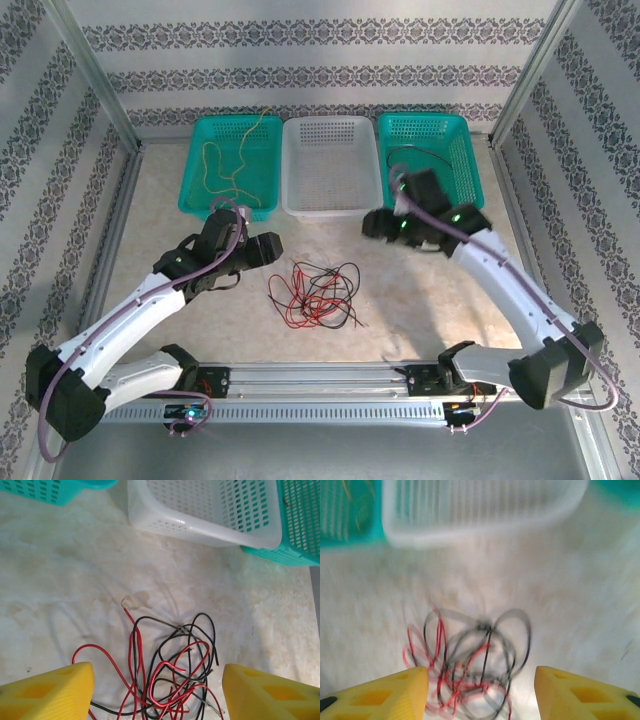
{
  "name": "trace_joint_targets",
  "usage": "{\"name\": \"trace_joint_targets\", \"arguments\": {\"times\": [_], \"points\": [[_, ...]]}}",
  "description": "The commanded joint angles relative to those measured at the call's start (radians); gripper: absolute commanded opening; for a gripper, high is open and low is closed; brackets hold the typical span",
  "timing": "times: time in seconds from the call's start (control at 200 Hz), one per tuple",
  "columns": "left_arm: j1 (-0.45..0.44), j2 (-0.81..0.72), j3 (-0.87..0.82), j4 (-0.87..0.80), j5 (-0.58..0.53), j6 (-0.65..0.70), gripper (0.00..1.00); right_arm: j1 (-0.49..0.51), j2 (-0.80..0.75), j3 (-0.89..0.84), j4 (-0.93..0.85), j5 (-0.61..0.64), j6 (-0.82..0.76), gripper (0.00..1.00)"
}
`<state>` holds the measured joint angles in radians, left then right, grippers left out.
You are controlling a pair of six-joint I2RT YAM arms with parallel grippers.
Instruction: Untangle the cables
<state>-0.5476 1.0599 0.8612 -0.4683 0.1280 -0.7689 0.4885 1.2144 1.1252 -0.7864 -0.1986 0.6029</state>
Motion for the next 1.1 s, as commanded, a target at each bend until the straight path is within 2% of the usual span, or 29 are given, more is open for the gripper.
{"name": "trace_joint_targets", "arguments": {"times": [0.0, 0.115, 0.185, 0.29, 0.57, 0.695, 0.954, 1.094], "points": [[0.004, 0.010, -0.019, -0.025, 0.048, -0.019, 0.66, 0.098, -0.040, -0.169, 0.163, 0.059, 0.178, 0.58], [0.003, 0.009, -0.092, 0.075, 0.085, -0.080, 0.66, 0.200, -0.012, -0.264, 0.287, 0.020, 0.310, 0.56], [0.003, 0.037, -0.117, 0.142, 0.118, -0.103, 0.63, 0.267, 0.026, -0.229, 0.251, 0.071, 0.317, 0.55], [-0.002, 0.113, -0.108, 0.149, 0.146, -0.095, 0.55, 0.333, 0.045, -0.182, 0.197, 0.155, 0.319, 0.54], [-0.046, 0.241, -0.109, 0.196, 0.147, -0.040, 0.54, 0.340, -0.010, -0.190, 0.163, 0.165, 0.325, 0.54], [-0.049, 0.261, -0.111, 0.195, 0.171, -0.021, 0.49, 0.336, -0.037, -0.205, 0.156, 0.168, 0.328, 0.55], [-0.074, 0.271, -0.172, 0.307, 0.231, -0.057, 0.41, 0.322, -0.040, -0.187, 0.156, 0.149, 0.324, 0.55], [-0.084, 0.300, -0.162, 0.315, 0.223, -0.050, 0.34, 0.312, -0.027, -0.173, 0.151, 0.139, 0.311, 0.55]]}}
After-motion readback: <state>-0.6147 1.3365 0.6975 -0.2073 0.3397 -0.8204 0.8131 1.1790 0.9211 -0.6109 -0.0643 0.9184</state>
